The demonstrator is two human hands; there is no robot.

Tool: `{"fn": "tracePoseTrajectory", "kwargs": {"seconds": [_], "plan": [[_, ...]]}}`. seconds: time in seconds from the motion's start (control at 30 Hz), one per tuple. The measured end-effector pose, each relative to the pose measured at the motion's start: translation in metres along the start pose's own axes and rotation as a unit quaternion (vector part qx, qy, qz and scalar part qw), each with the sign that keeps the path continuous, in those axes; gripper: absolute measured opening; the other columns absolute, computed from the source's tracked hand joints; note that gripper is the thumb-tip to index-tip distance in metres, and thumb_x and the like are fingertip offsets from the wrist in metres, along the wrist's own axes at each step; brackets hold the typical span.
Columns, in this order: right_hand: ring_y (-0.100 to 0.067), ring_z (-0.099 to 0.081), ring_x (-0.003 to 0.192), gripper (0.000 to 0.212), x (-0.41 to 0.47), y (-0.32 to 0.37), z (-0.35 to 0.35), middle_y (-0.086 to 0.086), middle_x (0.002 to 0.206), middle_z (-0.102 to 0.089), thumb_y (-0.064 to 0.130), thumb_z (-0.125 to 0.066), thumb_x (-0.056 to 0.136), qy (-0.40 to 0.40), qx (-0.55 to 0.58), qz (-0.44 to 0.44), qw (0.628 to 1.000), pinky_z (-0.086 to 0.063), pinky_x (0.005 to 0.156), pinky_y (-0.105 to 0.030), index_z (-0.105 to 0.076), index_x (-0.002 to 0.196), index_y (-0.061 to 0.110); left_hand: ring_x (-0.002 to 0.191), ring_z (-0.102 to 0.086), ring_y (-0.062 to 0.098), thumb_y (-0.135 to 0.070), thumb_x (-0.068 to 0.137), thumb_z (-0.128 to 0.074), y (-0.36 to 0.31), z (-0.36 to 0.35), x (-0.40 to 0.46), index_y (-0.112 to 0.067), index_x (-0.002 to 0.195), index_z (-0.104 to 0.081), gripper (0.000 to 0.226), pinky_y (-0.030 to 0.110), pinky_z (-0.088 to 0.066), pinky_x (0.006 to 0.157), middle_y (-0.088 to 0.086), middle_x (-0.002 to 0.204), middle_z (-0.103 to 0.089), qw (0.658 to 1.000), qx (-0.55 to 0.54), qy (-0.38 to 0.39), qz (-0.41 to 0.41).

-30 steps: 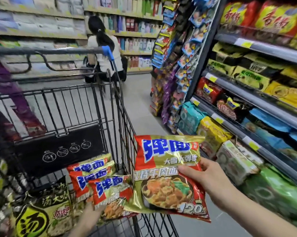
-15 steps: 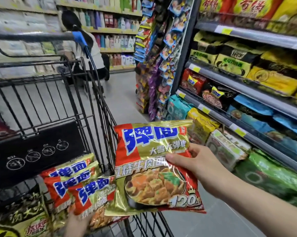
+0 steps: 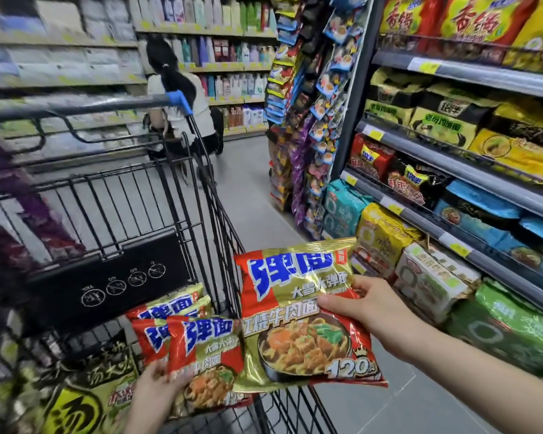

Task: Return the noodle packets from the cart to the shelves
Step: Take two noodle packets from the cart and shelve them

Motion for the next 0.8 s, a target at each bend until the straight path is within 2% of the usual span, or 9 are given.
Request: {"fn": "tracePoseTrajectory", "kwargs": {"seconds": [0.07, 0.17, 0.23, 0.33, 0.43, 0.5, 0.6, 0.67, 0.8], "plan": [[-0.034, -0.073, 0.077, 0.040, -0.005, 0.006, 0.002, -0.013, 0.086, -0.076, 0.018, -0.080, 0.067, 0.002, -0.010, -0.018, 1.000, -0.058, 0.078, -0.047, -0.067, 0.103, 0.005, 0.074, -0.066, 0.020, -0.018, 0.070, -0.079, -0.026, 0.022, -0.018, -0.003, 0.105, -0.053, 0.046, 0.035, -0.050, 0.076, 0.005, 0.079, -0.071, 1.000, -0.011, -0.001, -0.011], [-0.033, -0.073, 0.074, 0.039, -0.018, 0.023, 0.010, -0.014, 0.084, -0.076, 0.018, -0.080, 0.070, 0.000, -0.016, -0.046, 0.999, -0.060, 0.073, -0.043, -0.064, 0.104, 0.006, 0.069, -0.065, 0.020, -0.014, 0.070, -0.079, -0.076, 0.060, -0.047, -0.004, 0.101, -0.057, 0.039, 0.023, -0.045, 0.058, 0.013, 0.082, -0.073, 0.998, -0.033, -0.022, -0.042], [-0.033, -0.073, 0.072, 0.039, -0.028, 0.040, 0.017, -0.013, 0.082, -0.076, 0.018, -0.080, 0.071, -0.001, -0.018, -0.049, 0.999, -0.060, 0.071, -0.041, -0.063, 0.103, 0.006, 0.073, -0.067, 0.025, -0.028, 0.062, -0.084, -0.110, 0.083, -0.068, -0.008, 0.095, -0.061, 0.045, 0.026, -0.045, 0.062, 0.014, 0.082, -0.073, 0.997, -0.029, -0.029, -0.066], [-0.032, -0.073, 0.070, 0.036, -0.048, 0.074, 0.031, -0.014, 0.081, -0.076, 0.018, -0.080, 0.070, -0.006, -0.010, -0.037, 0.999, -0.061, 0.067, -0.039, -0.065, 0.101, 0.005, 0.073, -0.067, 0.026, -0.058, 0.040, -0.083, -0.149, 0.111, -0.091, -0.015, 0.091, -0.062, 0.070, 0.036, -0.047, 0.074, 0.014, 0.078, -0.073, 0.997, -0.016, -0.033, -0.075], [-0.031, -0.073, 0.065, 0.036, -0.074, 0.117, 0.049, -0.016, 0.081, -0.076, 0.017, -0.079, 0.069, -0.004, 0.010, -0.016, 1.000, -0.061, 0.060, -0.035, -0.065, 0.100, 0.005, 0.062, -0.067, 0.025, -0.035, 0.061, -0.084, -0.211, 0.119, -0.126, -0.007, 0.098, -0.062, 0.051, 0.046, -0.052, 0.070, 0.010, 0.076, -0.075, 0.993, -0.055, -0.002, -0.104], [-0.031, -0.073, 0.065, 0.036, -0.093, 0.148, 0.068, -0.018, 0.082, -0.075, 0.017, -0.079, 0.070, -0.010, 0.025, -0.001, 1.000, -0.060, 0.055, -0.033, -0.063, 0.100, 0.004, 0.069, -0.068, 0.025, -0.015, 0.071, -0.077, -0.257, 0.116, -0.147, -0.006, 0.101, -0.060, 0.036, 0.044, -0.053, 0.076, 0.005, 0.072, -0.075, 0.988, -0.063, 0.015, -0.140], [-0.030, -0.072, 0.060, 0.032, -0.125, 0.189, 0.105, -0.019, 0.080, -0.075, 0.013, -0.077, 0.074, -0.041, 0.052, 0.030, 0.997, -0.057, 0.048, -0.030, -0.062, 0.099, 0.002, 0.076, -0.071, 0.030, -0.013, 0.066, -0.076, -0.325, 0.100, -0.183, -0.013, 0.111, -0.056, 0.049, 0.042, -0.054, 0.079, 0.008, 0.078, -0.075, 0.977, -0.072, 0.064, -0.188], [-0.030, -0.072, 0.058, 0.031, -0.149, 0.211, 0.132, -0.020, 0.078, -0.075, 0.011, -0.076, 0.073, -0.061, 0.076, 0.048, 0.994, -0.055, 0.046, -0.028, -0.063, 0.100, 0.001, 0.073, -0.071, 0.033, -0.010, 0.064, -0.073, -0.363, 0.082, -0.204, -0.012, 0.110, -0.056, 0.050, 0.043, -0.057, 0.071, 0.016, 0.083, -0.074, 0.970, -0.094, 0.102, -0.202], [-0.036, -0.072, 0.069, 0.049, -0.203, 0.238, 0.192, -0.020, 0.084, -0.075, 0.020, -0.079, 0.062, -0.114, 0.092, 0.075, 0.986, -0.060, 0.063, -0.040, -0.062, 0.104, 0.001, 0.072, -0.070, 0.038, -0.005, 0.065, -0.072, -0.428, 0.031, -0.240, -0.012, 0.116, -0.050, 0.056, 0.041, -0.059, 0.060, 0.021, 0.087, -0.073, 0.947, -0.123, 0.186, -0.233]]}}
Point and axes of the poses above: each hand's wrist, its own x-axis towards the middle knuckle, its own z-axis out of the back of the hand, y = z × x, the point moved 10 cm from there along x, towards the middle knuckle
